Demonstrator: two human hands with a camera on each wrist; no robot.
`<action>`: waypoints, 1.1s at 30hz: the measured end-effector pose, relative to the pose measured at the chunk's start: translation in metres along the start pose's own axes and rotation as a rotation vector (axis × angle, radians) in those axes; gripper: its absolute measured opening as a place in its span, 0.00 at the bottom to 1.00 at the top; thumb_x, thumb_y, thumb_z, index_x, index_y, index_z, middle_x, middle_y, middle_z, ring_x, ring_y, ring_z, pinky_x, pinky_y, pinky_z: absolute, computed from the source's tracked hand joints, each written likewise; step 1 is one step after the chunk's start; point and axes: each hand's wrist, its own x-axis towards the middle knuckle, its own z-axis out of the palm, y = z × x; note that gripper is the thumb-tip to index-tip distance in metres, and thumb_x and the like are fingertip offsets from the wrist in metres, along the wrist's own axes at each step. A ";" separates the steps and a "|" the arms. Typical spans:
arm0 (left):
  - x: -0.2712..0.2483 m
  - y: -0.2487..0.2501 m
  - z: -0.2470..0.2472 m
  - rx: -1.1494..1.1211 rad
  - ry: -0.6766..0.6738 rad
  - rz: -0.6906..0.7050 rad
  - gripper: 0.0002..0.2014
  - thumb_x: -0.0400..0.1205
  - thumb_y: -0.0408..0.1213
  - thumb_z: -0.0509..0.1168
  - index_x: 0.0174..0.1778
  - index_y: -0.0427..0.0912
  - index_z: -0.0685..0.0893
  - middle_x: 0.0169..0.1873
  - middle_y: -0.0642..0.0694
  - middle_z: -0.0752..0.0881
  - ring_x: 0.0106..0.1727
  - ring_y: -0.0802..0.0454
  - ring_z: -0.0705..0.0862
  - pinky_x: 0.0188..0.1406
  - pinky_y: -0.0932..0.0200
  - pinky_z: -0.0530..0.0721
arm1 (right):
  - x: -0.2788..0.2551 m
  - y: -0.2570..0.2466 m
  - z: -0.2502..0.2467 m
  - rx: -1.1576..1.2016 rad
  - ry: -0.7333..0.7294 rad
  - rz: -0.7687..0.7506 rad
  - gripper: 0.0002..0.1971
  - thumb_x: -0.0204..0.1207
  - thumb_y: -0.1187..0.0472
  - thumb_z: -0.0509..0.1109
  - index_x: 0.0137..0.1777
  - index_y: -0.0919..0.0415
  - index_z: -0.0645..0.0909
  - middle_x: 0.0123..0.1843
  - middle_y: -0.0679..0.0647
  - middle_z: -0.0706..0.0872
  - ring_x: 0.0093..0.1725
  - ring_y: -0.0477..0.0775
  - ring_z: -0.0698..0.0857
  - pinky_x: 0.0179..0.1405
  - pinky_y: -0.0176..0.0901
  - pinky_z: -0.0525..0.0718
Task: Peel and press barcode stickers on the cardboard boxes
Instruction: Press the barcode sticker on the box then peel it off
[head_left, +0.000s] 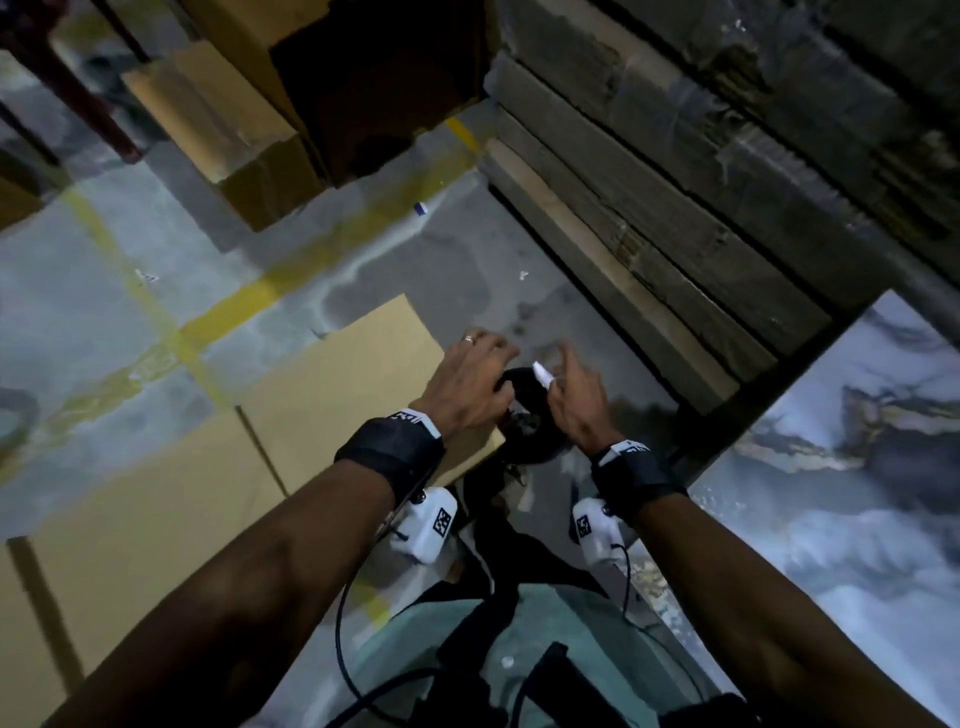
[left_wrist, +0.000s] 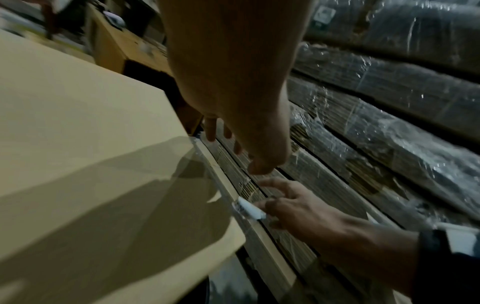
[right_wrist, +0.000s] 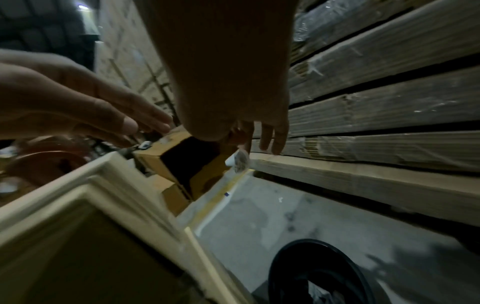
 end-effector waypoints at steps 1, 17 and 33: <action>0.016 0.003 0.001 0.015 -0.050 0.046 0.25 0.78 0.45 0.63 0.71 0.41 0.82 0.65 0.39 0.83 0.69 0.37 0.77 0.67 0.41 0.77 | 0.010 0.010 0.004 -0.002 -0.032 0.059 0.33 0.79 0.42 0.57 0.82 0.58 0.67 0.47 0.68 0.90 0.50 0.74 0.87 0.46 0.61 0.84; 0.206 -0.018 0.087 0.225 -0.694 0.007 0.30 0.75 0.57 0.56 0.65 0.43 0.84 0.62 0.38 0.86 0.64 0.36 0.86 0.59 0.48 0.86 | 0.082 0.154 0.105 0.133 -0.008 0.360 0.25 0.88 0.55 0.61 0.29 0.63 0.82 0.27 0.61 0.82 0.25 0.65 0.83 0.26 0.45 0.67; 0.208 -0.061 0.174 0.134 -0.876 -0.131 0.37 0.67 0.57 0.54 0.71 0.46 0.82 0.68 0.41 0.84 0.70 0.39 0.82 0.67 0.45 0.83 | 0.107 0.195 0.156 0.119 -0.054 0.236 0.02 0.64 0.67 0.72 0.32 0.61 0.86 0.27 0.55 0.85 0.25 0.55 0.86 0.24 0.38 0.82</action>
